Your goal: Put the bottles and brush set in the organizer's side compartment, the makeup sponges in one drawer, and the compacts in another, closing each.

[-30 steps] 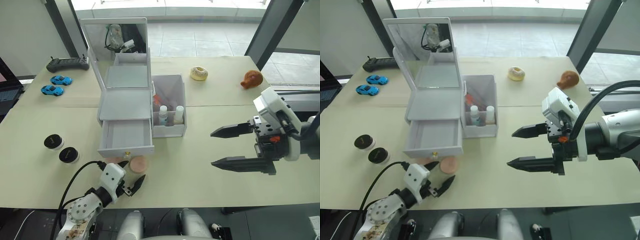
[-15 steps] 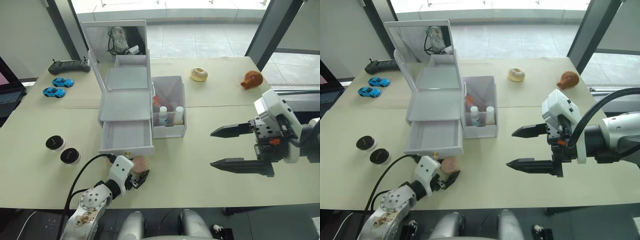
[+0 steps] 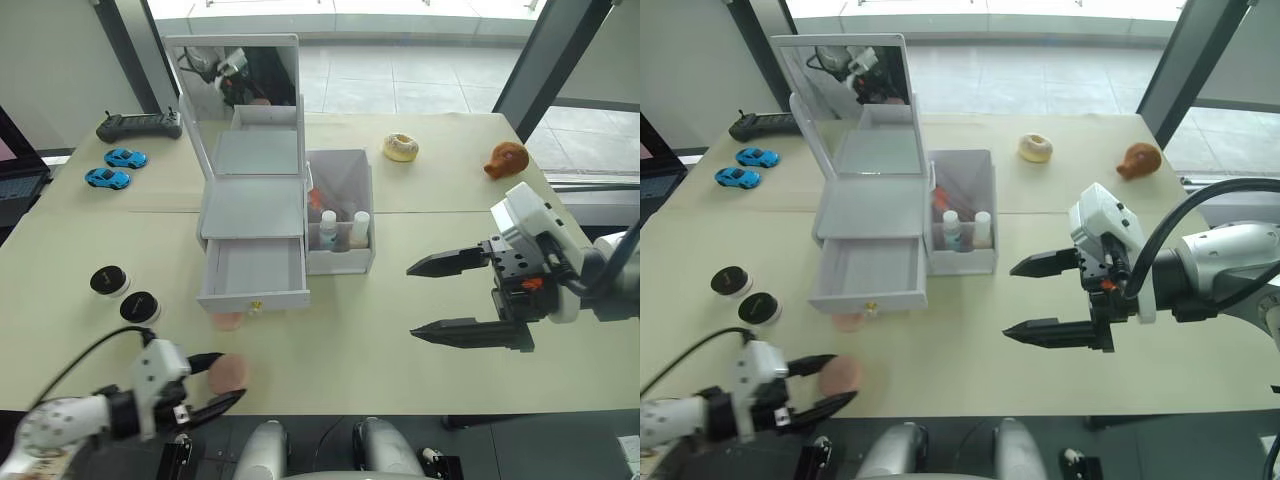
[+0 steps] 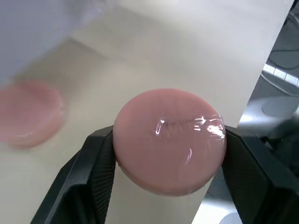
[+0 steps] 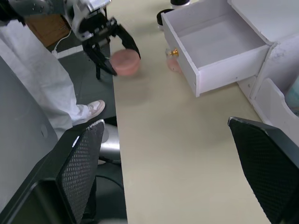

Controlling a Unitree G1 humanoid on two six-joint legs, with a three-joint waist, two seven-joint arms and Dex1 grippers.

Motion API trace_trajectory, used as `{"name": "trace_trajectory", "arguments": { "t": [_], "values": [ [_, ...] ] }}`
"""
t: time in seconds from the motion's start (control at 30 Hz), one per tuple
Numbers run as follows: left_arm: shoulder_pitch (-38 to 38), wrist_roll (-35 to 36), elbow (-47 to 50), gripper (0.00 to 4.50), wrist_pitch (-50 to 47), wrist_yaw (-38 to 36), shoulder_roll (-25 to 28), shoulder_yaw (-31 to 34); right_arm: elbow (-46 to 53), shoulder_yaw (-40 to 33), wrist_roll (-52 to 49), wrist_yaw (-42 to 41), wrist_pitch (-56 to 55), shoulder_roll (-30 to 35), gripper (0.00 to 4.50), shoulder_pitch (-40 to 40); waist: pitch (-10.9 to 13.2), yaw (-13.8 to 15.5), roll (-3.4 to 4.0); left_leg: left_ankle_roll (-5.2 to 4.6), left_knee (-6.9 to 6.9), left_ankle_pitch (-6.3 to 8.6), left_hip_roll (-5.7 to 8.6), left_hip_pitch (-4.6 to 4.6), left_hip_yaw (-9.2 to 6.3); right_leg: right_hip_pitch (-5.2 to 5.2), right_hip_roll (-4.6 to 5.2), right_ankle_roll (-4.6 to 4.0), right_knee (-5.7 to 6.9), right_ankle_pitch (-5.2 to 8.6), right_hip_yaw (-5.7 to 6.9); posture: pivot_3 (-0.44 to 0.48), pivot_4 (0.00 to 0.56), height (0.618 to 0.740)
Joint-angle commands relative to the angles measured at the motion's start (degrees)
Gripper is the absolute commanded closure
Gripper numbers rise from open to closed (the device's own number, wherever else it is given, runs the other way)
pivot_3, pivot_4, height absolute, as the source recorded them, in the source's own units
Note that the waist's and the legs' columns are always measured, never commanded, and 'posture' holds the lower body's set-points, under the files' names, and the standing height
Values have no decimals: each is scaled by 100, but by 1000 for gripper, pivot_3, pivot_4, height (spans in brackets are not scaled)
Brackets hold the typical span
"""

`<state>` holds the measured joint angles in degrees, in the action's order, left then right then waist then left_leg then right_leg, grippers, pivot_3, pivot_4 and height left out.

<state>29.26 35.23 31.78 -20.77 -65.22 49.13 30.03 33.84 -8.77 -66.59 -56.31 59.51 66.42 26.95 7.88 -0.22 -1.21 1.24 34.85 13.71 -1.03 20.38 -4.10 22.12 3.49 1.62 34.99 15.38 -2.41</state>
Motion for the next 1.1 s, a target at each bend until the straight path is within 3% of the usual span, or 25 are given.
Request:
{"name": "trace_trajectory", "arguments": {
  "t": [0.03,0.1,0.23,0.33,0.43,0.57,1.1],
  "values": [
    [-785,1144,-282,1450,-744,-194,600,702,-14,44,155,-78,-188,-83,0,118,0,-2,-4,0,-1,0,-1,3,0,1,-1,1,-3,0,0,0,150,740],
    [-1255,1498,-450,1450,-1123,-61,841,784,-17,83,206,-64,-209,-156,0,153,2,-16,-8,-1,0,0,-1,4,0,1,-4,4,1,-1,1,0,150,740],
    [-3243,2114,-845,1450,-2084,754,1394,-89,81,-62,223,-27,-203,-169,0,26,4,-48,-19,-2,-1,-1,0,5,-3,-7,-8,48,5,-27,0,0,150,740],
    [-3973,1586,-787,1450,-2193,764,1587,-1076,164,-160,216,104,-201,-206,0,-82,3,-105,-11,-2,-1,-1,4,-4,0,-36,-10,49,6,-28,-9,0,150,740],
    [-4484,1127,-1002,1450,-2139,940,1427,-1765,214,-294,37,331,-149,-289,0,-132,7,-145,-4,-2,-8,-1,3,-9,3,-36,-14,48,10,-29,-15,0,150,740],
    [-4643,681,-1160,1450,-2008,1028,1196,-2173,309,-438,-63,573,-111,-300,0,-265,7,-149,-5,-2,-9,-1,-4,-9,2,-32,-25,44,13,-31,-17,0,150,740],
    [-4527,-51,-1466,1450,-1855,1049,922,-2140,267,-353,-145,917,-172,-426,0,-158,10,-80,-14,-2,-5,-2,-2,-7,1,-34,-18,44,11,-31,-17,0,150,740]
  ]
}}
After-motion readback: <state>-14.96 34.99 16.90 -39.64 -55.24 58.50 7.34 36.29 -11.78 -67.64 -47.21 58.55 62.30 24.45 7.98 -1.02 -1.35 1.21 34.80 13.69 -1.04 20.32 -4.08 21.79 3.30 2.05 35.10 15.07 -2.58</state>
